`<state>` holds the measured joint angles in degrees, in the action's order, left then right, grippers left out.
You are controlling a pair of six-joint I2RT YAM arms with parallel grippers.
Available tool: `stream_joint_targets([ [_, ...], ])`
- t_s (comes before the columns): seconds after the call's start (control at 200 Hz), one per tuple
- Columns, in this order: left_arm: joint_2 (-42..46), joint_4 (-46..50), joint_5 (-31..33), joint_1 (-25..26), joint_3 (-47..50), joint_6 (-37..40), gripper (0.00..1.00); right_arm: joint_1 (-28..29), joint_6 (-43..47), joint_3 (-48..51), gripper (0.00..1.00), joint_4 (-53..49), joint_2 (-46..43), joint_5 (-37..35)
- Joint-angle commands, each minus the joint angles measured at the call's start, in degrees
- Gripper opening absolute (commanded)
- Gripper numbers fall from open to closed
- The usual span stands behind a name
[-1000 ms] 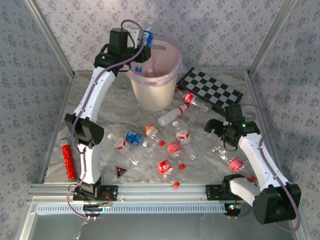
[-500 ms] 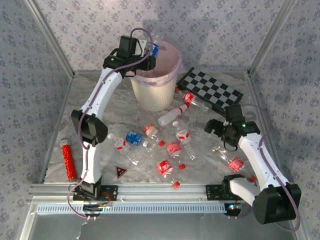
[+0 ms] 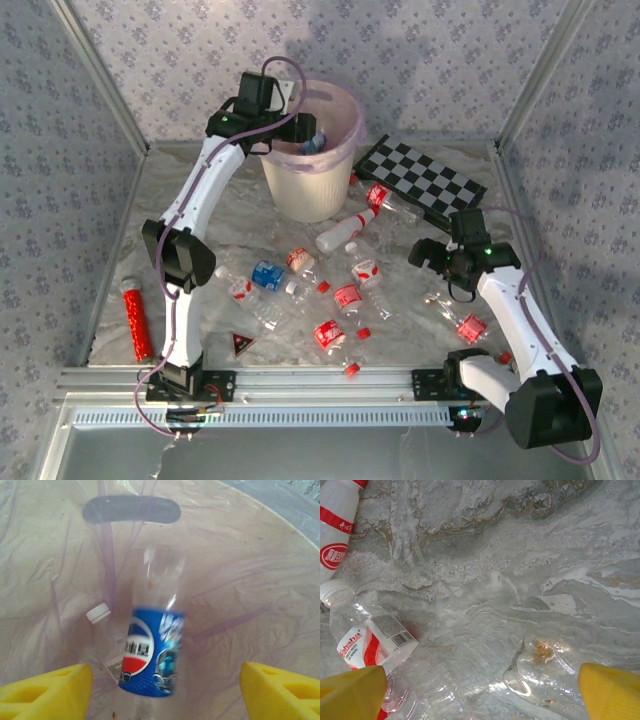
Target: Put the plastic bottles in the bin
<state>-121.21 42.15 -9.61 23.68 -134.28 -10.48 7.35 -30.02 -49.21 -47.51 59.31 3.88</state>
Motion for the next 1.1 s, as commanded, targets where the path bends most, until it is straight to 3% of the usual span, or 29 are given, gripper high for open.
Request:
stream_joint_targets([
  [0.0, 2.6, 1.0, 0.4, 0.5, -2.2, 0.6, 0.79, -0.3, 4.1, -1.6, 1.0, 0.4, -1.1, -0.5],
  [0.22, 5.0, 1.7, 1.1, 1.1, -3.3, 0.3, 0.78, 0.0, 13.8, -2.6, 1.0, 10.2, -0.3, -2.5],
  [0.46, 13.8, 5.1, 5.9, 4.3, 0.9, 3.2, 0.78, 0.0, 35.4, -8.2, 1.0, 17.9, 9.3, -3.3],
  [0.555, 21.1, 3.5, 6.1, 4.6, 9.2, 2.4, 0.78, -0.2, 44.9, -14.1, 0.99, 13.9, 17.2, 0.0],
  [0.62, 26.7, 2.0, 6.0, 4.6, 16.5, 1.4, 0.78, -0.4, 50.0, -18.6, 0.92, 10.3, 23.0, 2.4],
  [0.72, 35.3, -0.1, 5.2, 4.5, 29.1, -0.8, 0.78, -0.8, 54.1, -25.8, 0.91, 8.6, 30.6, 4.9],
  [0.915, 47.5, -7.7, 1.2, 4.4, 54.2, -13.0, 0.77, -0.7, 57.9, -37.6, 0.91, 6.1, 45.3, 0.4],
  [1.095, 57.6, -16.2, 3.2, 3.4, 73.5, -23.5, 0.75, -0.2, 60.7, -44.7, 0.89, 4.5, 54.4, -1.8],
])
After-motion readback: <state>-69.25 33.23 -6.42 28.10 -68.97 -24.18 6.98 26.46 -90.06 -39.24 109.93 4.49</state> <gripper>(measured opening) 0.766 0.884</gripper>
